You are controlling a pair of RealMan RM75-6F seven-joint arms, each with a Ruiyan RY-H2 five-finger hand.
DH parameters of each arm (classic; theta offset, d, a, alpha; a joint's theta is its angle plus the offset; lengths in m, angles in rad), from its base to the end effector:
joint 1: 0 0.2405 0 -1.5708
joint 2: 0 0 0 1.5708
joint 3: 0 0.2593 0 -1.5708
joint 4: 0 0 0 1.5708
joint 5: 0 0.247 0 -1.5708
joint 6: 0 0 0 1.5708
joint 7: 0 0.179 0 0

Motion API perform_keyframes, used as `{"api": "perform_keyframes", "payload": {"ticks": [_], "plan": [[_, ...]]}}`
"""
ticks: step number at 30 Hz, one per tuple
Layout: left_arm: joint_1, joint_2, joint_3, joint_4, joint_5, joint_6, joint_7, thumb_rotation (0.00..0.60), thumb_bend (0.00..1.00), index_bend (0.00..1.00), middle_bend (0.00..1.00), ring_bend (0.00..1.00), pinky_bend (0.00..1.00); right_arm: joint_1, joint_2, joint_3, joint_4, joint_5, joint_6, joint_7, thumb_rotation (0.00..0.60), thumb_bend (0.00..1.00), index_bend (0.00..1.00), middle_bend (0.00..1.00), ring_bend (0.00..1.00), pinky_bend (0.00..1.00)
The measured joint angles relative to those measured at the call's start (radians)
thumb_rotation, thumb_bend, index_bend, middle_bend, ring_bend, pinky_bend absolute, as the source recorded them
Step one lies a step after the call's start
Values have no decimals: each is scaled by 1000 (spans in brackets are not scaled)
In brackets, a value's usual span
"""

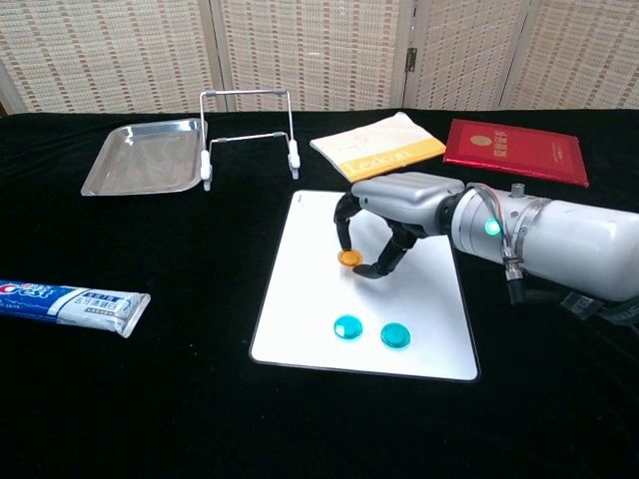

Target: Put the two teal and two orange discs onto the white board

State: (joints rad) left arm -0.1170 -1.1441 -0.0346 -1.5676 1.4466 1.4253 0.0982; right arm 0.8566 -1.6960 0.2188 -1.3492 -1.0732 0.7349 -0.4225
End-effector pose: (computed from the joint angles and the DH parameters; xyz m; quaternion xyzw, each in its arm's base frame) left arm -0.3431 0.2267 0.1145 -0.6192 -0.3761 -0.3330 0.6035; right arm -0.0959 -0.3864 -0.1332 0.8084 -0.3593 0.3204 0.3387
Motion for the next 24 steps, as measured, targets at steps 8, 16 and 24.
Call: {"api": "perform_keyframes", "payload": {"ticks": [8,16,24], "plan": [[-3,-5,-1,8,1,-5,-3,600,149,0,0,0,0,-4,21,-15,-14,-4,33,20,542,413,271,181,16,0],[-8,-4,-3,6,7,-5,-5,600,149,0,0,0,0,-58,93,-26,-33,-5,120,43,542,414,349,181,16,0],[-11,-9,-1,0,14,-5,5,600,149,0,0,0,0,-149,179,-64,-5,31,159,99,540,414,368,182,15,0]]}}
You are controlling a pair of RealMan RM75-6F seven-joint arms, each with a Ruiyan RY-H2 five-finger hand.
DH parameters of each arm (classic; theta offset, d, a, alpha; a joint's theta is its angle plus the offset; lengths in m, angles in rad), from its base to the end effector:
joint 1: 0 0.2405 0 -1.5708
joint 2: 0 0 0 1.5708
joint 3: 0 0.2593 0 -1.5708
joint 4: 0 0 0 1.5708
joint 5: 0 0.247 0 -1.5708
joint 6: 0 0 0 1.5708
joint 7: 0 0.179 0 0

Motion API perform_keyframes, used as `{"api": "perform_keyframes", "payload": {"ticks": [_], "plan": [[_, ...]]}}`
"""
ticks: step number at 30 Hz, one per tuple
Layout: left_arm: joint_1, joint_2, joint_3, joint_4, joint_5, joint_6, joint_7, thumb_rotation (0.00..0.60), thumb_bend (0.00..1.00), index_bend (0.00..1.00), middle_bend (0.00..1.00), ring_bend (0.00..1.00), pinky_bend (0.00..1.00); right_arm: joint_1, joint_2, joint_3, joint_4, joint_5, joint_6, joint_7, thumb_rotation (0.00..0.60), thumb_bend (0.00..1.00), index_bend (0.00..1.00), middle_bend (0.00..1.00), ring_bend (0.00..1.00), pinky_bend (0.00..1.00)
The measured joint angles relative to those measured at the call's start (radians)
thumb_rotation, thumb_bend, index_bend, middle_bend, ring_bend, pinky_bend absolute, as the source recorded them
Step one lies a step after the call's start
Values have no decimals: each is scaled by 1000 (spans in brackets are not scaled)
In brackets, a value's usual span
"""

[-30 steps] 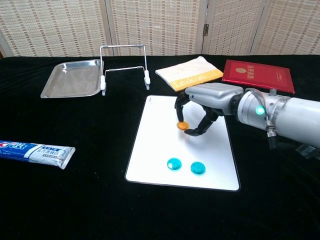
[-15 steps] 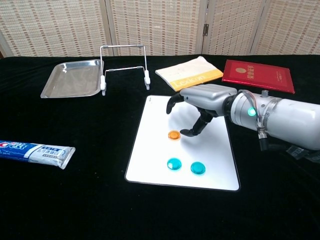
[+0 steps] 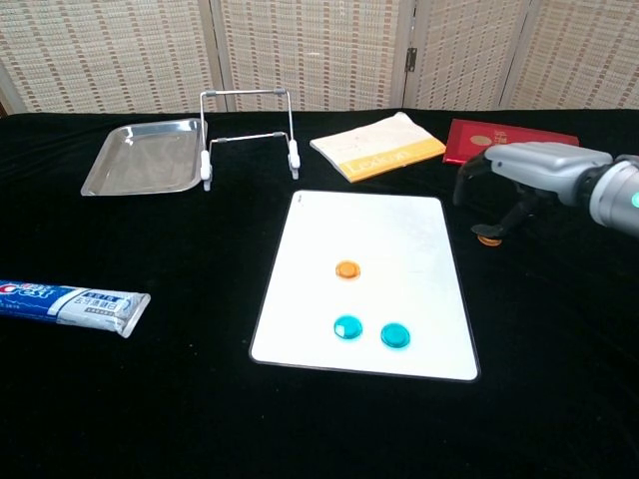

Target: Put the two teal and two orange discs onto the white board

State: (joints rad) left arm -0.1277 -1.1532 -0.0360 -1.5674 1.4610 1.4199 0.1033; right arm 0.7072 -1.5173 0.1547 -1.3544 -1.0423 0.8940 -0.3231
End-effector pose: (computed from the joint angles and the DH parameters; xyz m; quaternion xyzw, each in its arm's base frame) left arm -0.3374 0.2305 0.1095 -0.6262 -0.3717 -0.3386 0.5959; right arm -0.2093 -0.4035 -0.0504 0.7308 -0.4005 0.3040 0.4617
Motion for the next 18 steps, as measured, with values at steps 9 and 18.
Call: {"api": "perform_keyframes", "payload": {"ticks": [9,18], "plan": [[-3,6,0,-20,6,3,17,600,149,0,0,0,0,-30,-2,-24,69,-12,-12,55,542,414,392,187,14,0],[-1,8,0,-23,0,4,20,600,149,0,0,0,0,-15,-43,-24,144,-13,-57,58,543,413,395,187,12,0]]}}
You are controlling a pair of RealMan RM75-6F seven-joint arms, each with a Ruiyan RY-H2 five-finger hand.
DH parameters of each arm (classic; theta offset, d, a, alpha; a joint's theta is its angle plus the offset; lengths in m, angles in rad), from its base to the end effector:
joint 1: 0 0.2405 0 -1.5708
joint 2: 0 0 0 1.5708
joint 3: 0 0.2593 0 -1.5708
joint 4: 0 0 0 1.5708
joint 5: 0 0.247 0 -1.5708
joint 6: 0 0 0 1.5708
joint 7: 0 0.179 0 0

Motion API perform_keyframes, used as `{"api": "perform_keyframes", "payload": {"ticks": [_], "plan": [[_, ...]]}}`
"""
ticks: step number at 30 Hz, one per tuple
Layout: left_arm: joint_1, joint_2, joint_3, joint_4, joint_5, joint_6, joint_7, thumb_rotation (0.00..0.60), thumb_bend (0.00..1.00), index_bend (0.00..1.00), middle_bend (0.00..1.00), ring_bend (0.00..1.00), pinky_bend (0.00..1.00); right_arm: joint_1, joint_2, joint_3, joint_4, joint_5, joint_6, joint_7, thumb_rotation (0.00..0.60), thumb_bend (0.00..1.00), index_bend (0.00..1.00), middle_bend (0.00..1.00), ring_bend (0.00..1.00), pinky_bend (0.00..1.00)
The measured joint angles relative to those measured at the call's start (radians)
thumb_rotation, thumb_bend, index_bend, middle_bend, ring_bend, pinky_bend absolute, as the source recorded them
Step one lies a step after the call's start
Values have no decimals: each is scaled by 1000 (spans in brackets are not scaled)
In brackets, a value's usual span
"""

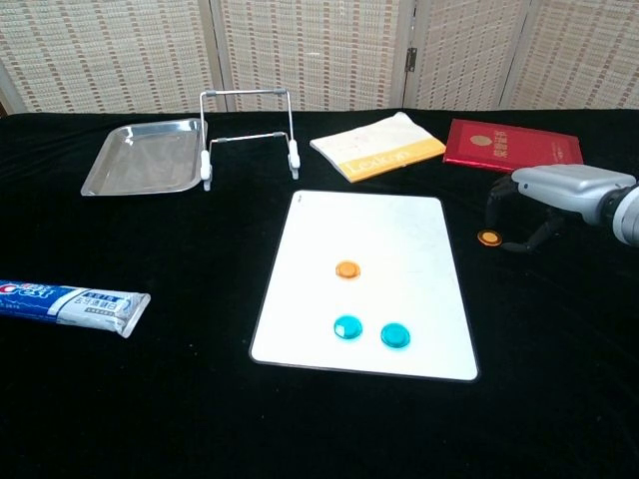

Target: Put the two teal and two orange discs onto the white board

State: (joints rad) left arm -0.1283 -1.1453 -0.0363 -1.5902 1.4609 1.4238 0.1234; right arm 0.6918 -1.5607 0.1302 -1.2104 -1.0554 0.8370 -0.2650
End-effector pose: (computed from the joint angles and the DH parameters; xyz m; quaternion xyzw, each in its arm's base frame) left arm -0.3325 0.2302 0.1102 -0.6274 -0.3686 -0.3384 0.5966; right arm -0.2492 -0.4093 -0.0574 0.7292 -0.4125 0.2694 0.4750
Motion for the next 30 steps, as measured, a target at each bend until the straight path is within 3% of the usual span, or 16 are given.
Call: {"api": "perform_keyframes", "payload": {"ticks": [19,26,30], "plan": [[-3,-3,0,10,-8,-9,-2,600,149,0,0,0,0,16,-42,11,71,10,-42,-1,541,420,438,208,15,0],[-3,-5,0,14,-10,-12,-3,600,149,0,0,0,0,21,-57,17,89,15,-47,-5,599,424,501,233,19,0],[-4,-5,0,14,-10,-13,-2,600,148,0,0,0,0,21,-59,20,90,9,-44,-1,600,435,523,241,22,0]]}}
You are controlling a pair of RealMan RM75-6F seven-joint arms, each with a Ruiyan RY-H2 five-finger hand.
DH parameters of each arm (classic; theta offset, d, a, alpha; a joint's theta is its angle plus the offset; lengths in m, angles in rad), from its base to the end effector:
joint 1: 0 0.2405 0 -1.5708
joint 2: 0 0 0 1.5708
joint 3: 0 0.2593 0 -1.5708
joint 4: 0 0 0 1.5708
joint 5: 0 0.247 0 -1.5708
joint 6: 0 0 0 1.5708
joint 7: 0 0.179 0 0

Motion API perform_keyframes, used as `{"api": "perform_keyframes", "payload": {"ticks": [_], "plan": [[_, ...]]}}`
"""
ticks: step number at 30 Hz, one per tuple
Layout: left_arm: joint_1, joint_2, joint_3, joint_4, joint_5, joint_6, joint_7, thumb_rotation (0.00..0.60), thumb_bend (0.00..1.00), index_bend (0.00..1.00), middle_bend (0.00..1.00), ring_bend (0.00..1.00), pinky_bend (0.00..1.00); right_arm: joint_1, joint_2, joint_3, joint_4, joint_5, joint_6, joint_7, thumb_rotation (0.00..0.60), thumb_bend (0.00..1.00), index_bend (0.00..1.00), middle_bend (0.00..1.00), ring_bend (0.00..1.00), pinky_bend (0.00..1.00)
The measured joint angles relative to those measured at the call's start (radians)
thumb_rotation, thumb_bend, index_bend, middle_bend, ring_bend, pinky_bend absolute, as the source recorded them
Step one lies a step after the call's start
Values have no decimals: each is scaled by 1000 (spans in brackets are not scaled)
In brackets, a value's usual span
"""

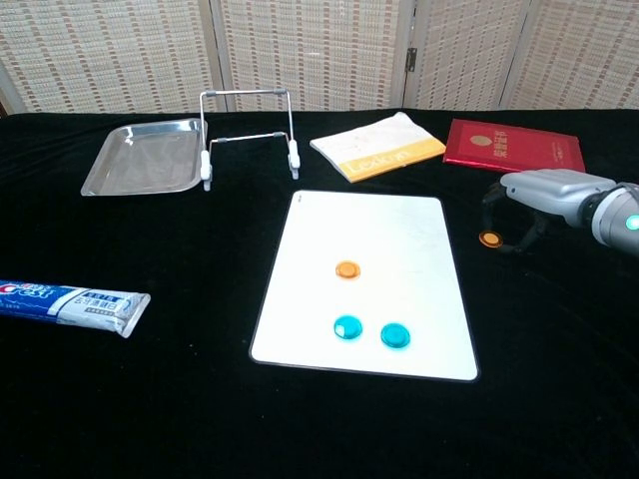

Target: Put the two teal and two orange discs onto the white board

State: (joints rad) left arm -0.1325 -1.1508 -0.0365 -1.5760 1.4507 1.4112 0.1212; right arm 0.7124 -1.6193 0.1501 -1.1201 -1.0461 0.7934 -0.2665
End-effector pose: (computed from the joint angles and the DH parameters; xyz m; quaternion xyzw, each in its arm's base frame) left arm -0.3368 0.2319 0.1087 -0.6282 -0.3713 -0.3324 0.5975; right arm -0.2502 -0.4211 -0.0699 0.7298 -0.4140 0.2607 0.4774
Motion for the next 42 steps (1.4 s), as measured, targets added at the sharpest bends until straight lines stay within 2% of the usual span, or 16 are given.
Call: {"api": "perform_keyframes", "payload": {"ticks": [10,18,23,32,42], "plan": [[-1,2,-1,-4,0,0,2,600,148,0,0,0,0,-8,26,3,-37,-22,18,13,600,438,523,248,28,0],[-1,5,-1,-12,4,4,7,600,149,0,0,0,0,-16,85,4,-175,-71,44,39,600,437,523,254,36,0],[0,7,1,-15,7,7,7,600,148,0,0,0,0,9,87,-3,-251,-111,28,33,600,437,523,253,37,0],[8,9,4,-6,3,11,-5,600,148,0,0,0,0,73,15,2,-250,-106,-18,-4,600,438,523,245,35,0],[10,3,3,12,-1,10,-22,600,149,0,0,0,0,92,-5,-4,-247,-88,-14,-39,600,438,484,231,32,0]]}}
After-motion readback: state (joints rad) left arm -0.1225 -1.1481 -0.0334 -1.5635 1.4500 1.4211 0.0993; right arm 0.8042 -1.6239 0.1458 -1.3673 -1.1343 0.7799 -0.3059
